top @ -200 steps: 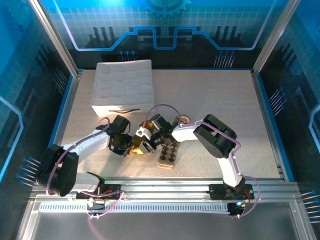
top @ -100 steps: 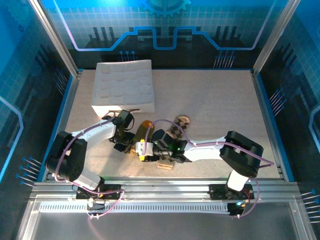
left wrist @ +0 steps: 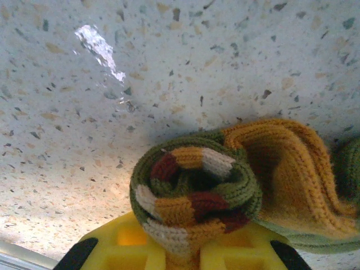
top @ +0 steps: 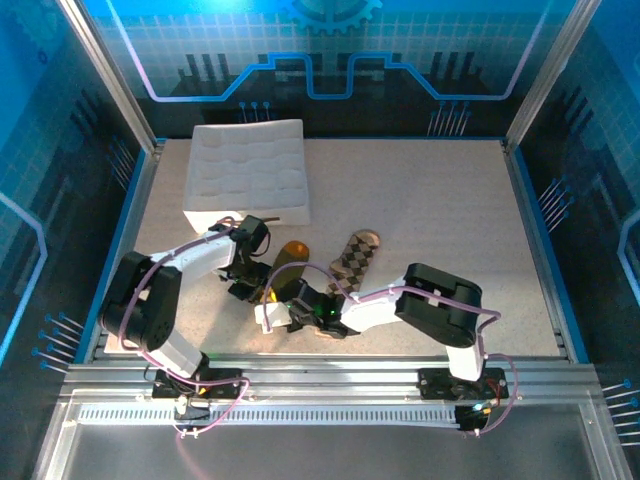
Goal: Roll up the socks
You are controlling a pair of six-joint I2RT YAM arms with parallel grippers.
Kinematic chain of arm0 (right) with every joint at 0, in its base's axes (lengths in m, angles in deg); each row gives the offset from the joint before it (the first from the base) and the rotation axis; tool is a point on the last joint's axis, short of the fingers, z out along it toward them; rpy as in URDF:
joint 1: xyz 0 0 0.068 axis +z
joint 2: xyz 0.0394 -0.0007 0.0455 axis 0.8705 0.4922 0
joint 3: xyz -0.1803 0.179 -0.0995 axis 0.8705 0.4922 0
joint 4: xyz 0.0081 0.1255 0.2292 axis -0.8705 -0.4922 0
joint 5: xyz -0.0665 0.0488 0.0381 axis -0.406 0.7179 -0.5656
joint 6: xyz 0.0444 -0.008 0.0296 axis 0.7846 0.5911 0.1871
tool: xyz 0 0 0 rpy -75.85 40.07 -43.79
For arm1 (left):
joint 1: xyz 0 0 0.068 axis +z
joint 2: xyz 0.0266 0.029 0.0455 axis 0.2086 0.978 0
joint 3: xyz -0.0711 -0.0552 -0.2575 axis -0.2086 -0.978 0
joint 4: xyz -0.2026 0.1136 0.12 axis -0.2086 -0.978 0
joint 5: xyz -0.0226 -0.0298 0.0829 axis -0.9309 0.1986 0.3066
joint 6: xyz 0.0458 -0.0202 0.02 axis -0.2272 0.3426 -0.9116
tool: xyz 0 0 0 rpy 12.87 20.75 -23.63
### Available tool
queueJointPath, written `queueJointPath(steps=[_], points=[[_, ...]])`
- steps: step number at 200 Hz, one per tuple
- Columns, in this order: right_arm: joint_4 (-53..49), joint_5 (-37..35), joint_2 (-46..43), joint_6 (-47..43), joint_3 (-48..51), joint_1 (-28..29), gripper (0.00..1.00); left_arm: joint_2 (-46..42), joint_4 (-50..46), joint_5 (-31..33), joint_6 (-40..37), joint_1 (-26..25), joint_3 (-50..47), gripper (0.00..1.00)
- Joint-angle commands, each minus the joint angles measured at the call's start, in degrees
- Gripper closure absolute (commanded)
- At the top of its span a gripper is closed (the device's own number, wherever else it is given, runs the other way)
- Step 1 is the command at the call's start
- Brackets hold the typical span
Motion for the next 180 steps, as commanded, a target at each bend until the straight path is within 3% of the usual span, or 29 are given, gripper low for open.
queueJointPath(steps=[1, 19, 38, 73, 94, 133, 180], points=[[-0.49, -2.73, 3.10, 0.83, -2.36, -0.08, 0.74, 3.84, -2.26, 1.63, -1.54, 0.06, -2.85, 0.94], [-3.37, -1.86, 3.30, 4.23, -2.40, -0.73, 0.88, 2.34, -2.48, 1.69, -1.58, 0.28, -2.77, 0.92], [-6.73, 2.22, 2.46, 8.37, -1.61, -1.79, 1.00, -1.84, -3.17, 2.36, -1.08, 0.59, -2.49, 0.81], [-10.04, 14.22, 1.06, 17.98, 2.20, -5.46, 1.00, -12.15, -5.33, 3.63, 0.69, 1.93, -2.24, 0.42], [-10.94, 20.87, 1.76, 21.94, 2.74, -7.32, 1.00, -16.45, -6.32, 3.78, 1.10, 3.46, -2.90, 0.32], [-10.29, 29.92, 3.23, 30.70, 2.74, -12.02, 1.00, -21.88, -3.82, 4.62, 0.45, 4.28, -5.51, 0.27], [-12.93, 42.70, 7.77, 41.07, -0.51, -18.31, 1.00, -23.33, 9.12, 1.63, 0.63, 2.60, -10.67, 0.36]])
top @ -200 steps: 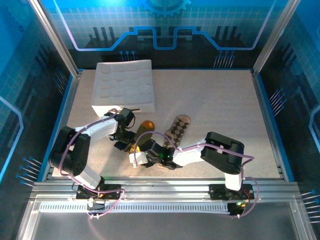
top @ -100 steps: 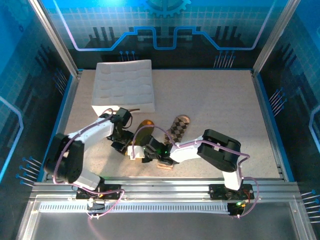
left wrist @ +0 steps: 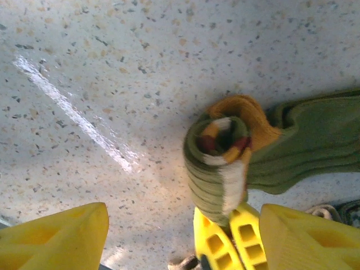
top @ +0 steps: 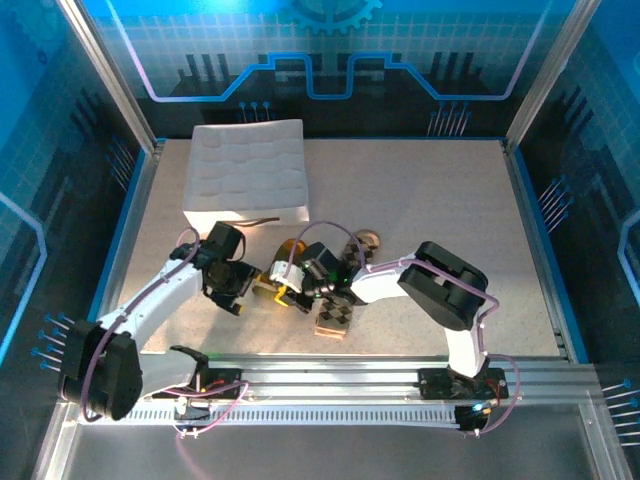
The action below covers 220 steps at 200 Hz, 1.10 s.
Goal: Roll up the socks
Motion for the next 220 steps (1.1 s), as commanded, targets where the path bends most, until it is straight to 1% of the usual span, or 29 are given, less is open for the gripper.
queueJointPath(steps=[1, 13, 52, 90, 116, 133, 144, 160, 171, 183, 190, 199, 220], points=[[-12.04, 7.93, 6.09, 8.98, 0.71, -3.33, 1.00, -0.58, 7.17, -1.45, -0.31, -1.07, -1.57, 0.36], [-13.03, 9.94, 7.37, 11.77, -0.70, -4.71, 1.00, 0.35, 9.23, -1.12, -0.56, -1.87, -1.67, 0.40], [-20.26, 13.54, 10.81, 14.14, -6.43, -6.62, 1.00, 4.33, 14.24, -0.47, -0.61, -4.28, -2.57, 0.40], [-22.29, 14.67, 12.15, 16.25, -8.44, -7.51, 1.00, 8.37, 13.93, 1.12, -0.35, -5.15, -3.67, 0.47], [-22.93, 14.83, 12.41, 15.98, -8.92, -7.52, 1.00, 12.19, 14.49, 3.07, -0.82, -5.09, -3.11, 0.52], [-22.05, 13.91, 11.21, 14.92, -8.11, -7.48, 1.00, 15.77, 12.29, 3.50, -1.45, -5.19, -1.38, 0.61], [-20.11, 12.36, 8.82, 13.20, -6.53, -7.03, 0.91, 17.64, 10.51, 3.49, -1.69, -5.24, -0.56, 0.64], [-14.19, 8.68, 3.36, 9.99, -2.38, -6.21, 0.74, 19.21, 8.37, 3.05, -1.75, -5.36, -0.22, 0.68], [-8.53, 4.92, -1.52, 7.47, 1.45, -5.41, 0.63, 19.75, 7.03, 2.84, -1.57, -5.36, -0.22, 0.70], [-2.33, -0.28, -6.38, 3.13, 6.00, -3.89, 0.54, 20.16, 6.11, 2.41, -1.52, -5.45, -0.13, 0.71], [0.21, -3.39, -8.79, 0.06, 8.10, -2.86, 0.50, 20.38, 5.86, 2.24, -1.68, -5.46, 0.04, 0.71], [2.22, -7.52, -11.14, -3.38, 9.91, -1.57, 0.49, 20.89, 5.10, 2.10, -1.98, -5.45, 0.70, 0.72], [2.84, -15.73, -14.12, -10.69, 11.34, 1.48, 0.45, 22.33, 3.08, 1.72, -2.82, -5.48, 3.11, 0.72]])
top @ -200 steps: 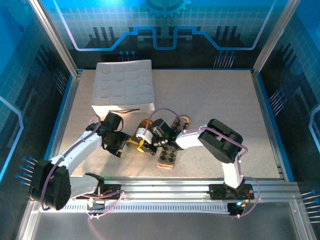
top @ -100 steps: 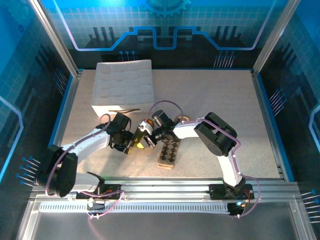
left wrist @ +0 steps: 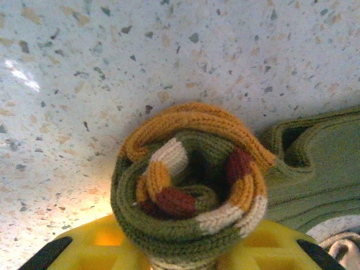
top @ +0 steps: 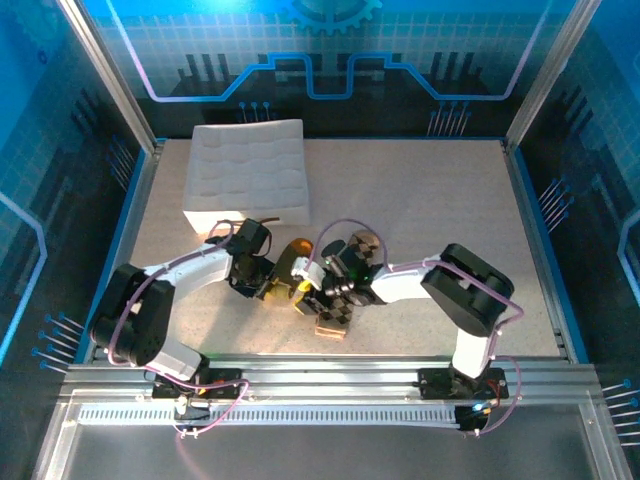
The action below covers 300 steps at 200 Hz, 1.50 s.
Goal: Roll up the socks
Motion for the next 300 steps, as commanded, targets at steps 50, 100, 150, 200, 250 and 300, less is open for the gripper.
queueJointPath(steps=[50, 100, 150, 200, 250, 300], points=[[5.50, -28.01, 0.05, -23.74, -2.44, 11.00, 0.41, 7.16, -11.38, 0.39, -3.44, -0.16, 3.34, 0.72], [1.87, -30.67, 6.72, -28.24, -8.98, 13.16, 0.47, 8.40, -11.89, -0.74, -4.25, -0.14, 4.91, 0.72], [-4.39, -33.07, 10.75, -22.85, -11.05, 12.48, 0.85, 5.58, -12.68, -0.75, -3.76, 0.01, 5.43, 0.68], [-7.27, -19.16, 8.83, -12.43, -5.86, 7.94, 1.00, -5.03, -14.82, 0.38, -1.44, 2.56, 5.80, 0.36], [-6.20, -2.78, 10.74, -2.14, -3.26, 2.23, 1.00, -11.87, -12.50, 0.66, -2.78, 5.81, 3.91, 0.29], [-4.83, 8.27, 15.25, 9.78, -4.53, -4.51, 1.00, -11.88, -5.05, -2.33, -4.62, 4.99, 0.16, 0.36]])
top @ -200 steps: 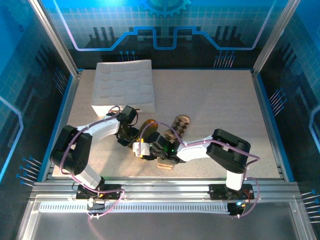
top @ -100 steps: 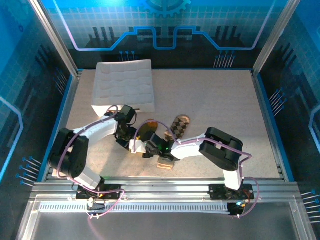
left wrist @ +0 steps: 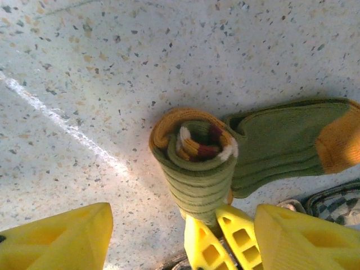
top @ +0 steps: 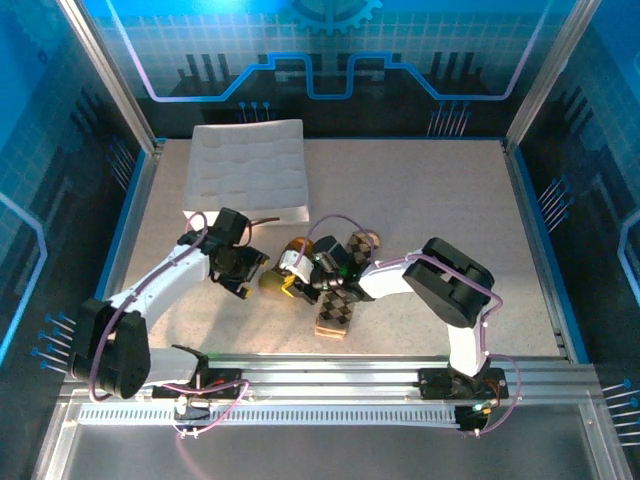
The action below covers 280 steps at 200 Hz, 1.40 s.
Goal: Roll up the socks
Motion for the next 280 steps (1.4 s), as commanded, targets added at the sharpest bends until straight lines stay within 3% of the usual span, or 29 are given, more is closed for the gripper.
queueJointPath(steps=[1, 64, 145, 165, 202, 227, 258, 280], points=[[-12.02, 6.21, 6.08, 8.72, 2.09, -2.87, 1.00, -0.26, 3.87, -2.14, -1.86, -0.53, -2.07, 0.36], [-15.94, 12.41, 11.05, 16.42, -2.57, -7.03, 1.00, 6.64, 9.75, -1.33, -1.46, -4.50, -2.56, 0.37], [-20.13, 13.81, 13.59, 20.01, -5.24, -9.40, 1.00, 12.33, 12.18, 2.48, 0.48, -6.66, -2.39, 0.39], [-20.30, 12.84, 13.35, 19.75, -5.30, -9.40, 1.00, 15.52, 11.29, 3.45, 0.03, -6.96, -1.58, 0.47], [-21.01, 11.79, 10.80, 15.23, -5.84, -8.69, 1.00, 17.67, 6.99, 3.70, 0.29, -7.19, -2.90, 0.74], [-22.24, 10.55, 7.29, 8.28, -6.51, -6.62, 0.91, 15.69, 2.30, 2.79, 0.47, -7.19, -4.38, 0.94], [-16.53, 6.79, -2.00, -0.51, -2.03, -3.04, 0.67, 10.61, -3.13, 1.89, 3.02, -8.18, -7.54, 1.00], [-7.46, -0.86, -10.75, -7.71, 5.64, 1.30, 0.50, 7.95, -2.95, 1.59, 6.49, -10.02, -9.01, 1.00]])
